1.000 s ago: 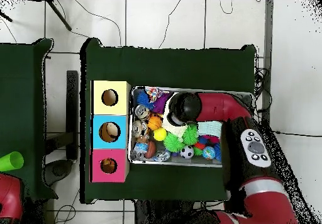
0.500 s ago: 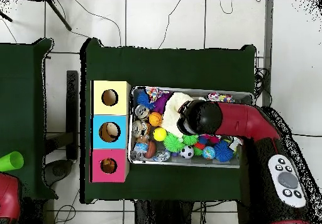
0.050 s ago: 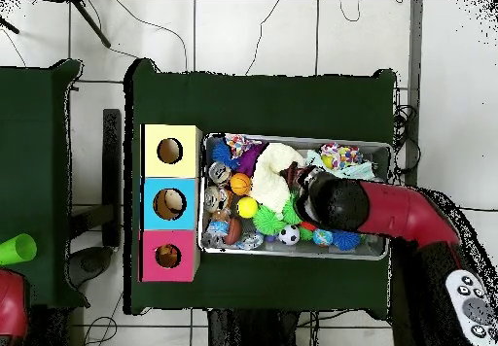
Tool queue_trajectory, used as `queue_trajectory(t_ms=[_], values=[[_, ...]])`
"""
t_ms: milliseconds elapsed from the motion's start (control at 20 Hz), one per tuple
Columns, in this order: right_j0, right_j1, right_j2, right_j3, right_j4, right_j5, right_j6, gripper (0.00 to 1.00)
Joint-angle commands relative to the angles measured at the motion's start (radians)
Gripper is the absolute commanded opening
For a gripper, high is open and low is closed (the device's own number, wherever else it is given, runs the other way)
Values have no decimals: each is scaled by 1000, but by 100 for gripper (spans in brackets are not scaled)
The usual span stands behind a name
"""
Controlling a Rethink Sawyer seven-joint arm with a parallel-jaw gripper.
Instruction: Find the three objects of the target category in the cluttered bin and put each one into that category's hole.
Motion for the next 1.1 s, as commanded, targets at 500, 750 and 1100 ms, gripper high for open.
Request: queue_trajectory(t_ms=[500,750,1100], values=[[-230,211,166,56,-280,-180,-253,100],[-225,287,157,13,-377,-238,-200,100],[-100,366,66,-71,-441,-317,-29,100]])
